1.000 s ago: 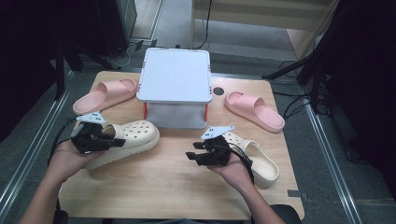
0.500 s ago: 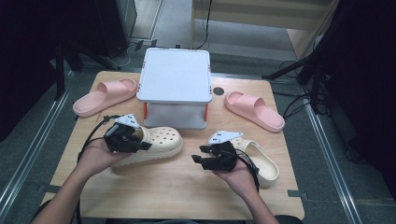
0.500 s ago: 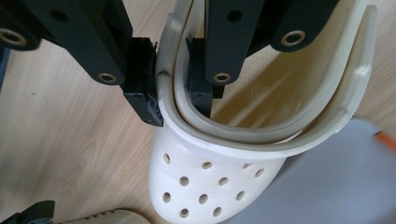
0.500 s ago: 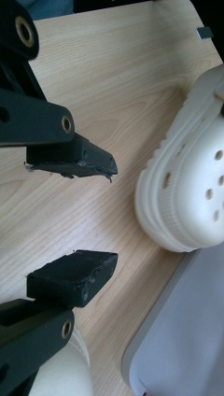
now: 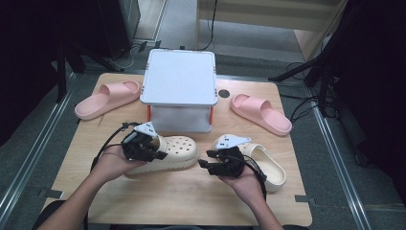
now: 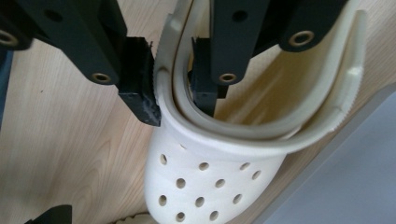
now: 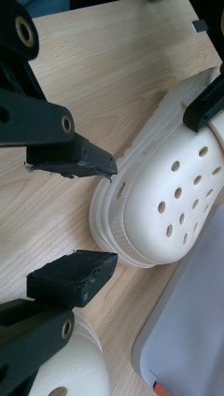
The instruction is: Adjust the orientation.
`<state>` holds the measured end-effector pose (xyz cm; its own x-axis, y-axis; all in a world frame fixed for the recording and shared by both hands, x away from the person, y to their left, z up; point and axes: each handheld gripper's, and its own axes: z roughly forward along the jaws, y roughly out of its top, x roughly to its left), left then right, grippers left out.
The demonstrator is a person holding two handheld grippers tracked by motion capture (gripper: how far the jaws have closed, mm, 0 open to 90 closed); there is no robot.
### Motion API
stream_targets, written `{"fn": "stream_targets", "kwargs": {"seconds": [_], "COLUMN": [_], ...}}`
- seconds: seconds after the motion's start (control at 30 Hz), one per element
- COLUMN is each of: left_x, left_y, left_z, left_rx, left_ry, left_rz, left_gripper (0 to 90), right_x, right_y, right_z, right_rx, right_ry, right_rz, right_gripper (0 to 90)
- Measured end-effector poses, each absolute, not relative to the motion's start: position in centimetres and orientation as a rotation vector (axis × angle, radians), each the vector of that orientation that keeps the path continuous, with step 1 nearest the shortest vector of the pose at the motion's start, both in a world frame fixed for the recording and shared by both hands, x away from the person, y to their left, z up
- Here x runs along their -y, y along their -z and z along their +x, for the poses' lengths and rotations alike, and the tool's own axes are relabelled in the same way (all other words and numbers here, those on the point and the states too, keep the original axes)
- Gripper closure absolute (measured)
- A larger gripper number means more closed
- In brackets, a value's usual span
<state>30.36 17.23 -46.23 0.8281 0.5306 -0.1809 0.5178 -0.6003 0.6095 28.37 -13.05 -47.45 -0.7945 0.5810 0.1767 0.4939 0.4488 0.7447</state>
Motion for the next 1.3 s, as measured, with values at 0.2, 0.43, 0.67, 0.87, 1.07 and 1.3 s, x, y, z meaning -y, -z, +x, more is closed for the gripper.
{"fn": "stream_targets", "kwargs": {"seconds": [0.2, 0.43, 0.67, 0.87, 1.07, 1.3], "left_x": [-17.8, -19.3, -21.0, -22.7, -24.3, -25.1], "left_y": [46.0, 44.7, 43.6, 44.0, 44.6, 46.4], "left_z": [30.1, 29.8, 29.8, 30.6, 31.5, 33.3], "left_rx": [-0.756, -0.766, -0.768, -0.797, -0.830, -0.907], "left_ry": [0.013, 0.012, -0.028, -0.076, -0.083, -0.106], "left_rz": [2.322, 2.287, 2.275, 2.270, 2.240, 2.250], "left_gripper": [62.4, 54.6, 56.2, 71.9, 84.4, 86.7], "right_x": [12.6, 12.3, 11.7, 10.9, 10.3, 9.2], "right_y": [47.5, 47.4, 47.4, 47.7, 48.0, 48.3], "right_z": [28.5, 28.7, 28.6, 28.6, 28.8, 28.6], "right_rx": [-2.589, -2.583, -2.586, -2.590, -2.593, -2.630], "right_ry": [-1.277, -1.299, -1.296, -1.282, -1.286, -1.326], "right_rz": [0.950, 0.940, 0.924, 0.928, 0.966, 0.972], "right_gripper": [51.8, 51.6, 51.6, 53.2, 63.4, 90.0]}}
